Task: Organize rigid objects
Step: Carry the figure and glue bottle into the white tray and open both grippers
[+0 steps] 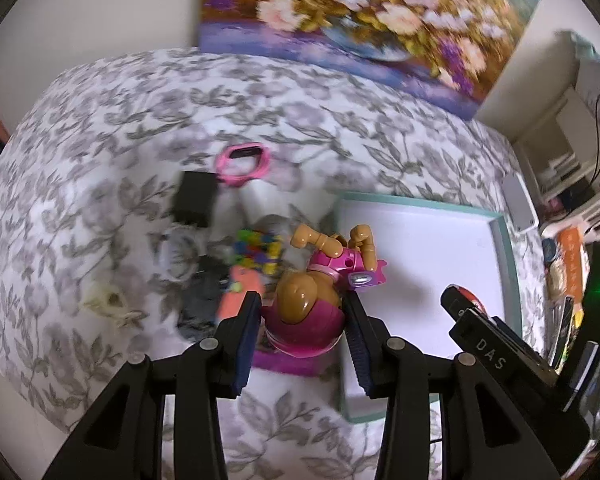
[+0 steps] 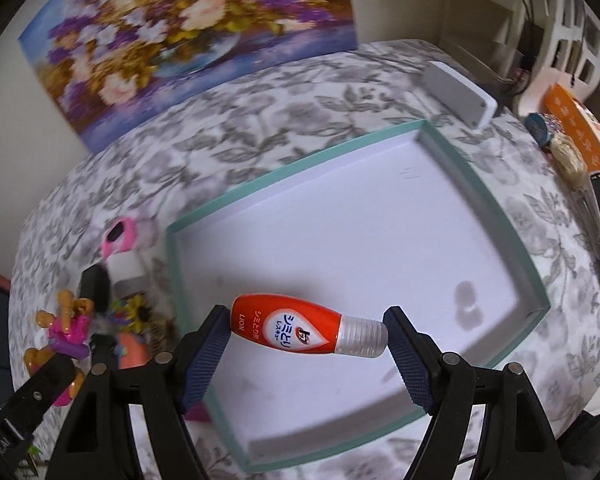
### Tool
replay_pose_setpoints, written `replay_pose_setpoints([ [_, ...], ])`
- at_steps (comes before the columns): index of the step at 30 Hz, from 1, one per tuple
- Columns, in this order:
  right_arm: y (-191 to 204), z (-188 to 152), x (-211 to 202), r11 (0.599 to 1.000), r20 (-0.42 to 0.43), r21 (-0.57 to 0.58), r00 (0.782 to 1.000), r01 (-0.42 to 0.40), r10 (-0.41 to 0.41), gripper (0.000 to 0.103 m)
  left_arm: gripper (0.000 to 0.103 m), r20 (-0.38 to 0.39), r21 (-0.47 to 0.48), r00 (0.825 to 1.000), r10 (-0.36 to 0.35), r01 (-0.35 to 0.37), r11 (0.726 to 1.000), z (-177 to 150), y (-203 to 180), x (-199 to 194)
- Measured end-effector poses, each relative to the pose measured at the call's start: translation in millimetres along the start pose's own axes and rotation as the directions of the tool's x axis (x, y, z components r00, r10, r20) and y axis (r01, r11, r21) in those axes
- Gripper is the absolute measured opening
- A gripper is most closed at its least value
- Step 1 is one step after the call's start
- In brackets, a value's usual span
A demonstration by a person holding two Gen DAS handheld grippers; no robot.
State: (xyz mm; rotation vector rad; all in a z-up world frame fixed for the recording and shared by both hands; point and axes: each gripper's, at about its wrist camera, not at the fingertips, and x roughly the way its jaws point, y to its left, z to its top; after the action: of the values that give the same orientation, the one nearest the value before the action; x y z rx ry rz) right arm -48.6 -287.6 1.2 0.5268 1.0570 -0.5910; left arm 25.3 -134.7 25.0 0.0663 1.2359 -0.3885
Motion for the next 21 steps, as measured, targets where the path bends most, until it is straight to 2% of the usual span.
replay_pose_setpoints([
  [9,-38.6,24.1,17.2,0.997,-0.015,0.053,0.999,0.051,-0.05,0.08,0.043,-0.072,0.041,0.997,0.019,-0.016,0.999,12.9,-42.8,46.6],
  [15,-55.3,39.3,30.4,0.994,-0.021,0.05,0.995,0.102,-0.101,0.08,0.043,-0.07,0.064,0.997,0.02,-0.015,0.998,22.3,-61.0,63.9],
  [21,-63.7,51.4,42.7,0.992,-0.033,0.054,0.993,0.114,-0.112,0.08,0.043,-0.061,0.101,0.998,0.026,-0.02,0.995,28.8,-78.8,80.7],
])
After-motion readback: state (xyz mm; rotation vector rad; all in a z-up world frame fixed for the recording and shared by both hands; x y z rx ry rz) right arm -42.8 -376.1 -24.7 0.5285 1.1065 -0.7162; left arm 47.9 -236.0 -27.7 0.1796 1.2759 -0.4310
